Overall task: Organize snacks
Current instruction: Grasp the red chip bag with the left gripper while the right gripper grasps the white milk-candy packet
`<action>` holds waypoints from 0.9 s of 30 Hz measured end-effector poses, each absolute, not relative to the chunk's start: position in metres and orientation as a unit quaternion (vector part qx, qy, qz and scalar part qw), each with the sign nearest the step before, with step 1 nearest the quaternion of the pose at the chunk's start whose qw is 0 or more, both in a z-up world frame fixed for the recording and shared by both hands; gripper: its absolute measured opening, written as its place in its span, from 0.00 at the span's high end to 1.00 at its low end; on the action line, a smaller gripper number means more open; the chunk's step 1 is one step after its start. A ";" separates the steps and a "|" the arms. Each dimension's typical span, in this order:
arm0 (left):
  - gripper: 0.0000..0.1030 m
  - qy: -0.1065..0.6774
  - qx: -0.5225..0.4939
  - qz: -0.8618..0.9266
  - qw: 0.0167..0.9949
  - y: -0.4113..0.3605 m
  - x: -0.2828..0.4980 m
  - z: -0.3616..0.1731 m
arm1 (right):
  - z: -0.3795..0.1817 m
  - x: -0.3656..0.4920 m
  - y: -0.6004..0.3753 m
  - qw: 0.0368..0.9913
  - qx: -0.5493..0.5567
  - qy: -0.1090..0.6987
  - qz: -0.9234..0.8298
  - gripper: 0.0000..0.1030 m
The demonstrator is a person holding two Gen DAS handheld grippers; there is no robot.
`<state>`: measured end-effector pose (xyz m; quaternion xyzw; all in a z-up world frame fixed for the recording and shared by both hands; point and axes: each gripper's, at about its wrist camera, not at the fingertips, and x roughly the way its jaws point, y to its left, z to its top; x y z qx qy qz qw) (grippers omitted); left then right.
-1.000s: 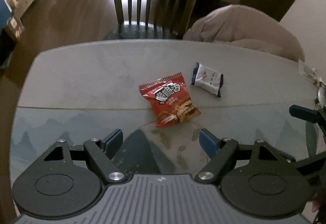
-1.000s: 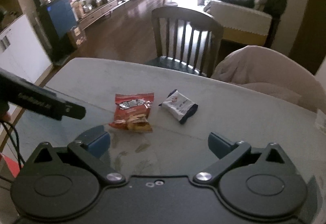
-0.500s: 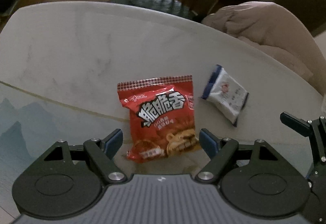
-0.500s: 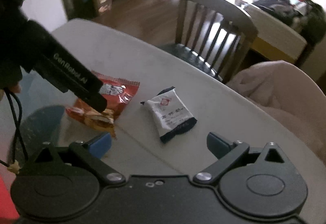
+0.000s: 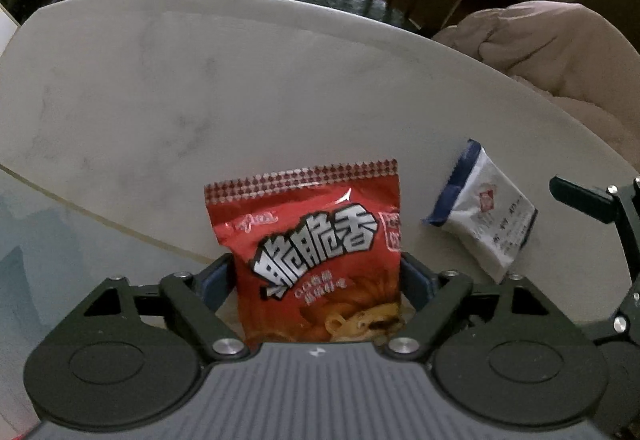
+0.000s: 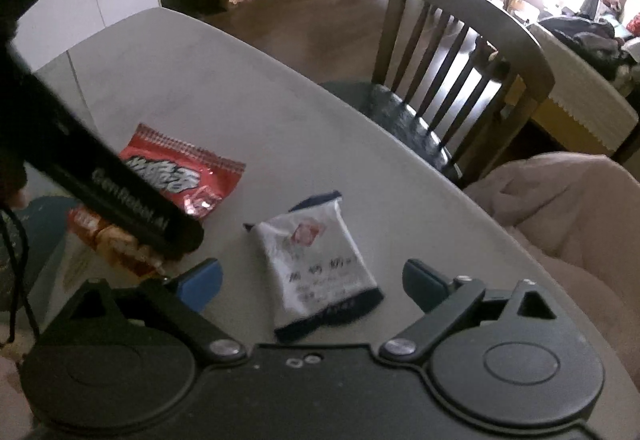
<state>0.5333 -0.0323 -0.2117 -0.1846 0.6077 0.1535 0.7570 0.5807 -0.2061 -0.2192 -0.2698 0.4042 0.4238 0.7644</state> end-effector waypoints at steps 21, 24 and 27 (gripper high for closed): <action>0.29 0.592 -0.161 0.116 0.781 -0.032 0.495 -0.200 | -0.223 0.549 -0.216 0.784 -0.198 0.433 0.399 0.54; 0.29 0.593 -0.167 0.117 0.779 -0.028 0.488 -0.200 | -0.217 0.532 -0.222 0.798 -0.185 0.435 0.373 0.54; 0.29 0.591 -0.166 0.112 0.782 -0.027 0.475 -0.194 | -0.211 0.520 -0.228 0.809 -0.158 0.444 0.350 0.54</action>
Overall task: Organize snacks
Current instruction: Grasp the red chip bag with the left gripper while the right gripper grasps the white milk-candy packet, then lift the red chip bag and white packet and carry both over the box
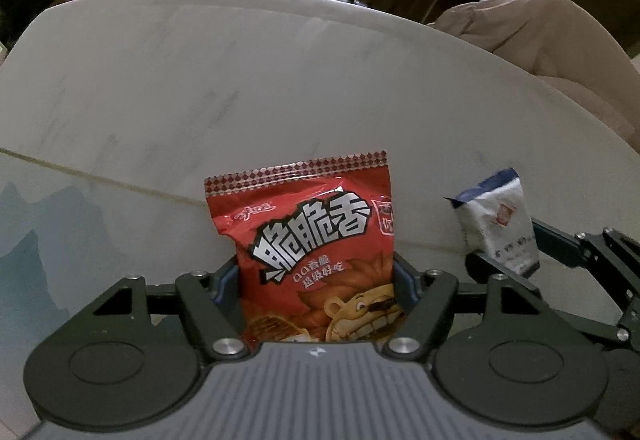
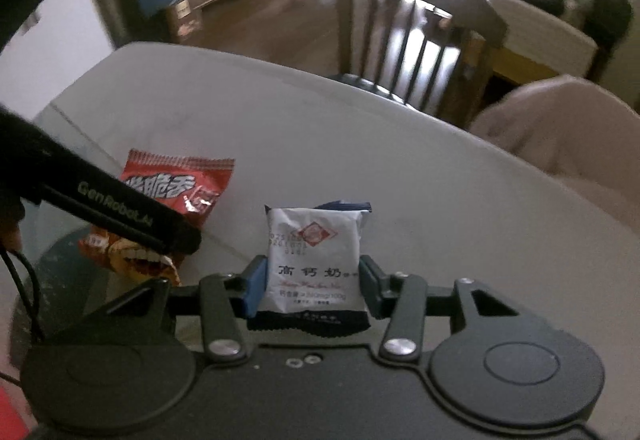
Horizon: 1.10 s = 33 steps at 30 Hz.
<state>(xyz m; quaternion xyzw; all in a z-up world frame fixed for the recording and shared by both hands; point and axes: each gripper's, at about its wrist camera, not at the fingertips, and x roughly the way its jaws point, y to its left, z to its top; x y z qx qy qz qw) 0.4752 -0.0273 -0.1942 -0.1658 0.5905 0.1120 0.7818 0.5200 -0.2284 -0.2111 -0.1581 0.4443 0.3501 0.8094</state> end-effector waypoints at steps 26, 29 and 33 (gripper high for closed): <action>0.29 0.505 -0.124 0.048 0.853 0.001 0.332 -0.022 | -0.069 0.376 -0.255 0.857 -0.080 0.428 0.274 0.54; 0.29 0.509 -0.112 0.044 0.852 0.007 0.308 -0.013 | -0.057 0.356 -0.250 0.858 -0.082 0.426 0.274 0.54; 0.29 0.506 -0.103 0.042 0.855 0.015 0.277 -0.005 | -0.048 0.331 -0.244 0.860 -0.081 0.424 0.272 0.54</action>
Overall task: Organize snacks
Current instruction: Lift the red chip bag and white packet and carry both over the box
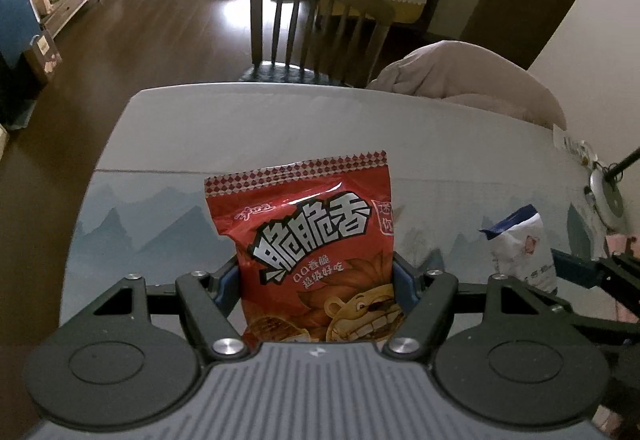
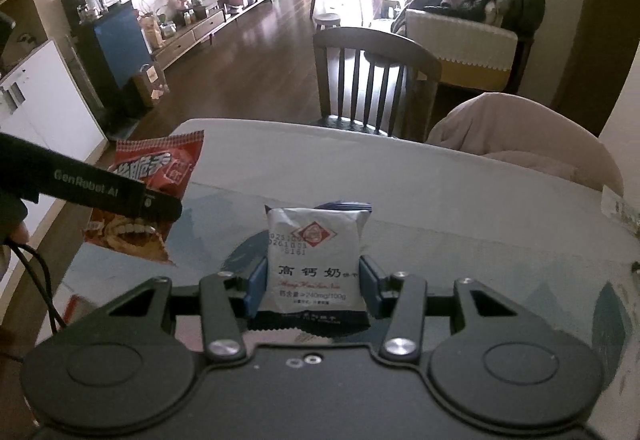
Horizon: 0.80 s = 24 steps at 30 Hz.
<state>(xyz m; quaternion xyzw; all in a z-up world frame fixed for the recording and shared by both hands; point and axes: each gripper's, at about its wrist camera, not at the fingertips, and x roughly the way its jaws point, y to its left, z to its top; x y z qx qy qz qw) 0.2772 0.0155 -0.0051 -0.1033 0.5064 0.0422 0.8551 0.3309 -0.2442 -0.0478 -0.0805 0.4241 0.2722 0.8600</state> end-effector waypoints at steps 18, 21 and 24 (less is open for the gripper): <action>0.29 0.523 -0.071 -0.001 0.849 0.037 0.166 -0.012 | -0.047 0.251 -0.215 0.848 -0.065 0.442 0.286 0.54; 0.29 0.531 -0.063 -0.007 0.845 0.036 0.155 -0.024 | -0.055 0.241 -0.209 0.843 -0.064 0.448 0.291 0.54; 0.29 0.538 -0.064 -0.008 0.841 0.037 0.142 -0.036 | -0.066 0.229 -0.202 0.838 -0.066 0.457 0.292 0.54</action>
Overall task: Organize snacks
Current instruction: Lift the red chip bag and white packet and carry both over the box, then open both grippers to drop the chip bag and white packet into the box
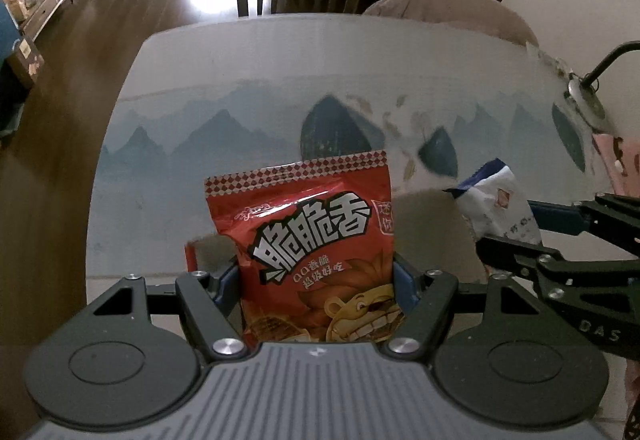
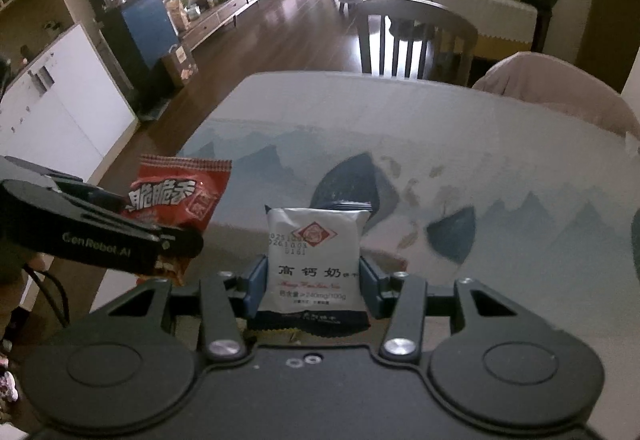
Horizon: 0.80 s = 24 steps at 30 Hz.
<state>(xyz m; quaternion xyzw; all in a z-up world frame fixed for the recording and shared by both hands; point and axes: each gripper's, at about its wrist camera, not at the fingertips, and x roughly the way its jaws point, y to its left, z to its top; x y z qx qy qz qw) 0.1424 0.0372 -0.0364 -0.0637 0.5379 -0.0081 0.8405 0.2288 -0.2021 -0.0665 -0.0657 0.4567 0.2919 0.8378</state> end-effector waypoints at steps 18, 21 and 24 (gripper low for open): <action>0.29 0.579 -0.058 -0.014 0.813 0.027 0.108 -0.115 | -0.150 0.201 -0.185 0.816 -0.071 0.510 0.263 0.54; 0.29 0.584 -0.055 -0.012 0.810 0.024 0.109 -0.124 | -0.163 0.203 -0.184 0.811 -0.066 0.520 0.260 0.54; 0.29 0.588 -0.051 -0.010 0.807 0.022 0.110 -0.131 | -0.171 0.203 -0.183 0.808 -0.066 0.526 0.258 0.54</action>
